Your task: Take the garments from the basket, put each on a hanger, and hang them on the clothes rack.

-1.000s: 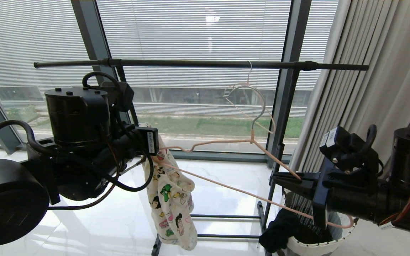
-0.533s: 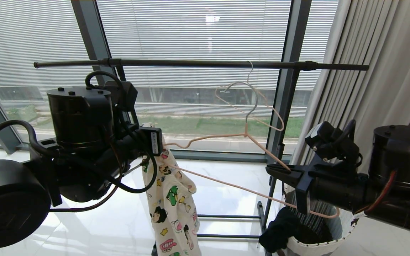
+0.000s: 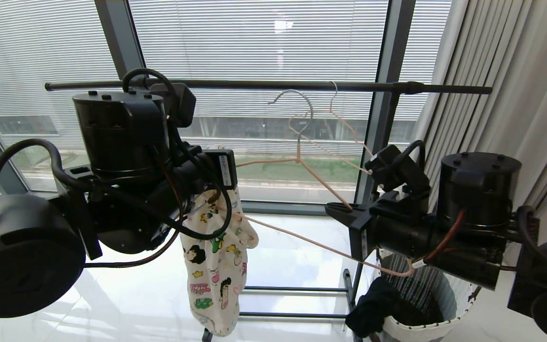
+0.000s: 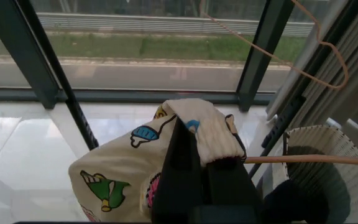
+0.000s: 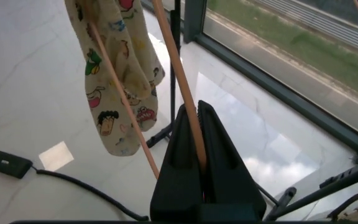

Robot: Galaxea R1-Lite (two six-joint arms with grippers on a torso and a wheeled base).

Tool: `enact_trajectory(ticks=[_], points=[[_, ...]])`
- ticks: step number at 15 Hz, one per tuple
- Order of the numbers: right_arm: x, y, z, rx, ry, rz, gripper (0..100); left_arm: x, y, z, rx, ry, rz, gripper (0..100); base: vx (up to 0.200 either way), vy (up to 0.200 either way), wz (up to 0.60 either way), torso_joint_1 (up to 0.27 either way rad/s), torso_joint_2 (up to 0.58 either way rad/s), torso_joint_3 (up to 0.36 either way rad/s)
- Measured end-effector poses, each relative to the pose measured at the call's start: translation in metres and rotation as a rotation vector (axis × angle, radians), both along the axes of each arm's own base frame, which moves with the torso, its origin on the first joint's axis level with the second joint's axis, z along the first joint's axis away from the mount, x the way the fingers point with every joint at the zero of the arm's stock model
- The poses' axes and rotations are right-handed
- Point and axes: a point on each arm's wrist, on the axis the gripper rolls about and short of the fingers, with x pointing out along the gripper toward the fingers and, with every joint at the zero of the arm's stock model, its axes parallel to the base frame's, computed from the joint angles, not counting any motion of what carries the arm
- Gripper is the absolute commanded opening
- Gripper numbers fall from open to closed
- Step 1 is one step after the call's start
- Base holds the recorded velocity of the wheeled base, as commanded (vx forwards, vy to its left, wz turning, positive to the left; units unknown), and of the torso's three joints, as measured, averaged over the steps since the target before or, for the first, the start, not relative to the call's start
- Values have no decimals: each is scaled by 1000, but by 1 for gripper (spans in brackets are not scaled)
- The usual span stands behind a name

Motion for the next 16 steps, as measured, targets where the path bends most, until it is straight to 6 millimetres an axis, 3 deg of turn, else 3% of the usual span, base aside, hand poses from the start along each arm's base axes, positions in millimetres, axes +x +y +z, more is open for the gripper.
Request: enact_trajectory(ticks=[6,9,16], points=[[4,25,-13,-13,31,-25,0,14,-4,23,-78,-66,65,0,0,0,0,0,0,0],[6,24,-15,14,66,-119,0,28,6,25,-70,-81,208,0,0,0,0,0,0,0],[3,17,0,58,35,-205,0,36,10,22,-59,-78,246,0,0,0,0,0,0,0]])
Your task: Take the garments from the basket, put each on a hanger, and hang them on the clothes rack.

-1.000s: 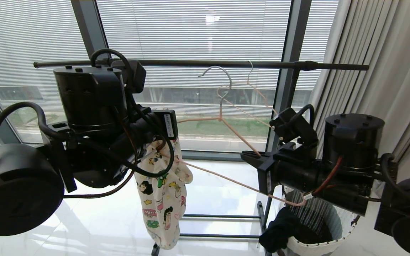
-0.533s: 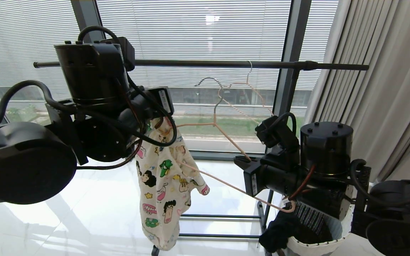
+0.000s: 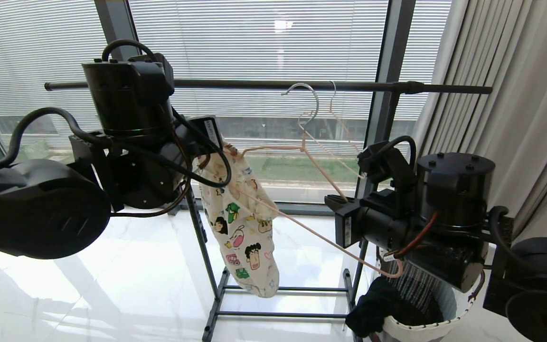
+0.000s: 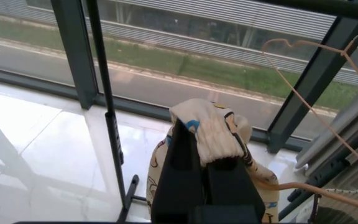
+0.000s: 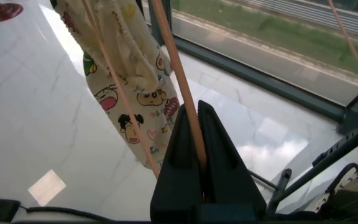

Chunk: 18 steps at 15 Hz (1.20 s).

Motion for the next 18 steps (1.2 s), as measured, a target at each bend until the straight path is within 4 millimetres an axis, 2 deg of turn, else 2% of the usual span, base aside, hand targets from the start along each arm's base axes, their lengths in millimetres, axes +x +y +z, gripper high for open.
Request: enact_trajectory(ticks=[4,6,13,18], points=[[0,0,7,19,-20,-7,0,-8,-15,-2,15,27,-53,0,0,0,0,0,0,0],[2,4,11,33,-31,-5,0,-14,-26,4,2,28,-92,0,0,0,0,0,0,0],[5,36,19,70,-57,45,0,-39,-60,42,-259,123,-182,0,0,0,0,0,0,0],[6,56,17,89,-52,75,0,-48,-72,49,-296,117,-239,0,0,0,0,0,0,0]])
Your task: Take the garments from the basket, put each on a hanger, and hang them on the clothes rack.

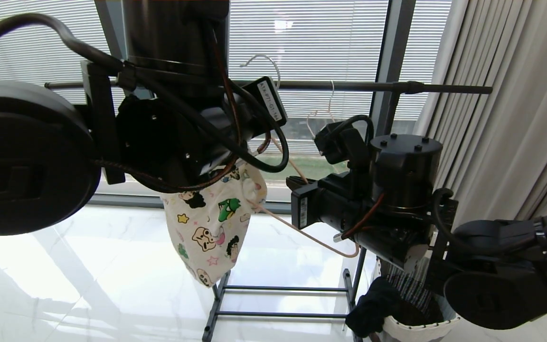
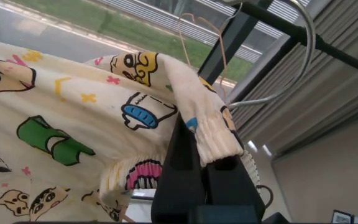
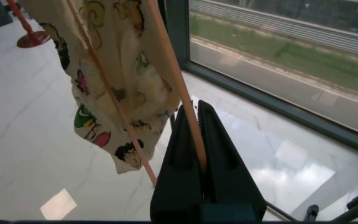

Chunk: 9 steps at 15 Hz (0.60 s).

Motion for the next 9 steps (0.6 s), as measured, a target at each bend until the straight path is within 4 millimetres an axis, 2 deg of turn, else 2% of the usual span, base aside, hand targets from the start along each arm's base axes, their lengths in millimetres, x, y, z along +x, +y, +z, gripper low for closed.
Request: enact_trajectory(ticks=[6,9], points=[[-1,6,-6,0,19,12,0,-15,-10,7,-23,-10,-94,0,0,0,0,0,0,0],[-1,6,-6,-1,20,1,0,-15,-6,5,-13,-6,-88,0,0,0,0,0,0,0]])
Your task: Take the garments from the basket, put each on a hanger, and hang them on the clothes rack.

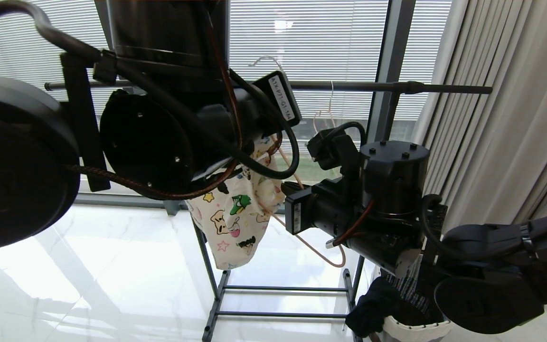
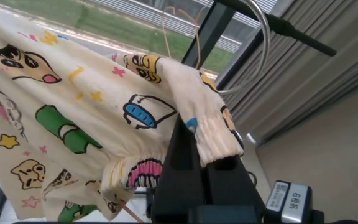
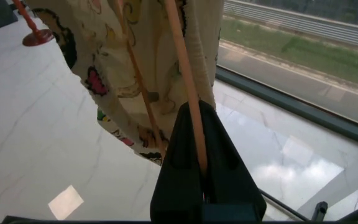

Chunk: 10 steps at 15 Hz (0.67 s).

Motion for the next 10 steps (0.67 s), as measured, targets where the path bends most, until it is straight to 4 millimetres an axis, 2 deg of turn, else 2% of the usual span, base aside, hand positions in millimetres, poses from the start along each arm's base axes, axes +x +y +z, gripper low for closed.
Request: enact_trajectory(ticks=[5,7,8,10], points=[[-1,-3,3,7,-3,-9,0,-6,22,-21,153,26,11,0,0,0,0,0,0,0],[-1,-4,4,10,-4,-11,0,-12,31,-20,158,22,-1,0,0,0,0,0,0,0],[-1,-4,5,12,-5,-12,0,-14,33,-19,155,19,-1,100,0,0,0,0,0,0],[-2,-6,8,16,-10,-22,0,-16,36,-17,148,13,-1,100,0,0,0,0,0,0]])
